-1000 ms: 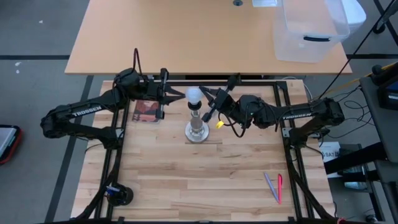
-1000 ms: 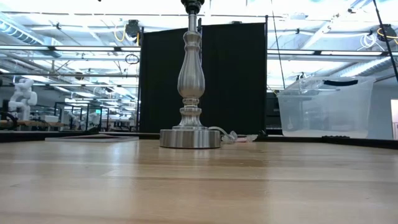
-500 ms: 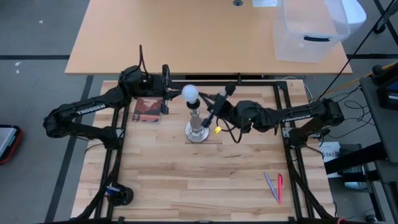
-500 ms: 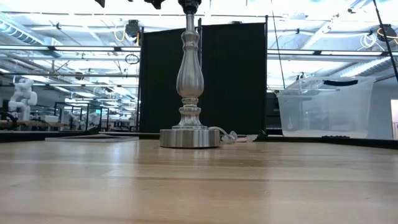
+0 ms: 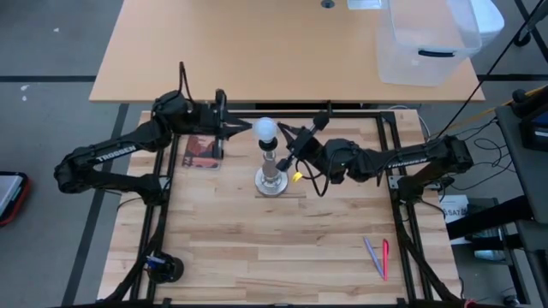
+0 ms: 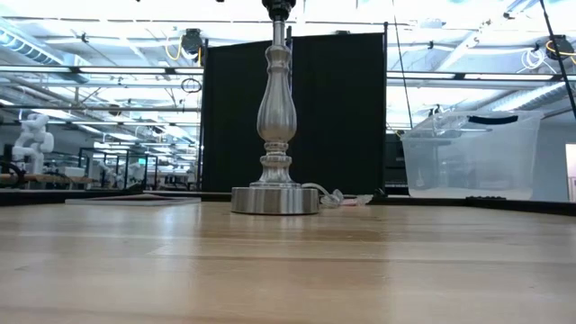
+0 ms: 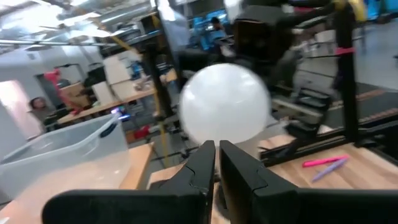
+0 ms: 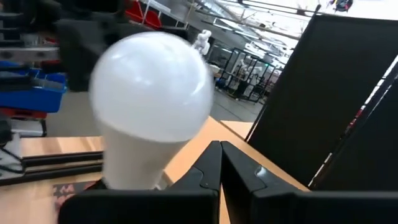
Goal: Screw lightbulb
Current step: Insert the white lightbulb into the silver lamp
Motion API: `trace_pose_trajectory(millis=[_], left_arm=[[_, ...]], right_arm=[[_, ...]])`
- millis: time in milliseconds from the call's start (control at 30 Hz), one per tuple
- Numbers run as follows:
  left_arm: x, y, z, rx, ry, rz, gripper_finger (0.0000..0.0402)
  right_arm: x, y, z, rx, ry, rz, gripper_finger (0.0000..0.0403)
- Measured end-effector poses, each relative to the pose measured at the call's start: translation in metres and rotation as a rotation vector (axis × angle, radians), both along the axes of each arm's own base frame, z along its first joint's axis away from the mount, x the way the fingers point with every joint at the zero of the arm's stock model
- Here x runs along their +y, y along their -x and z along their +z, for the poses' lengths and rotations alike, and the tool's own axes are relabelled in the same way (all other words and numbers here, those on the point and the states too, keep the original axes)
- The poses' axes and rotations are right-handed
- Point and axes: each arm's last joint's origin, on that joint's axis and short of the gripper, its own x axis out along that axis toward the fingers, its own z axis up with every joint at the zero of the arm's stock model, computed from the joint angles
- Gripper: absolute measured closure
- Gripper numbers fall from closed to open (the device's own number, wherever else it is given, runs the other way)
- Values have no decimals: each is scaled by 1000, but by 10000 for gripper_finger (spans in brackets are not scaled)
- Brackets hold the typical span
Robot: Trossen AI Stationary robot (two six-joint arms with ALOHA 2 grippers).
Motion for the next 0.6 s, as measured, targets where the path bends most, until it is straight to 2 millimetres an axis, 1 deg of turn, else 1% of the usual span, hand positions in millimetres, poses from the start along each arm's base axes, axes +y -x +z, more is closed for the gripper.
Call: trace_pose_trajectory(millis=[133,267,367,600], left_arm=[[-6,-2,0,-3,-14,-57,372],[-11,-4,0,-7,-32,-80,372],[-13,-5,2,-30,-46,-128,372],[-10,-12,-2,-20,-35,-128,372]], right_arm=[[-8,0,3,-20,17,-20,403],[-15,-1,7,-56,35,39,403],[-22,-1,10,-77,45,68,403],[-40,-2,11,-125,27,144,403]])
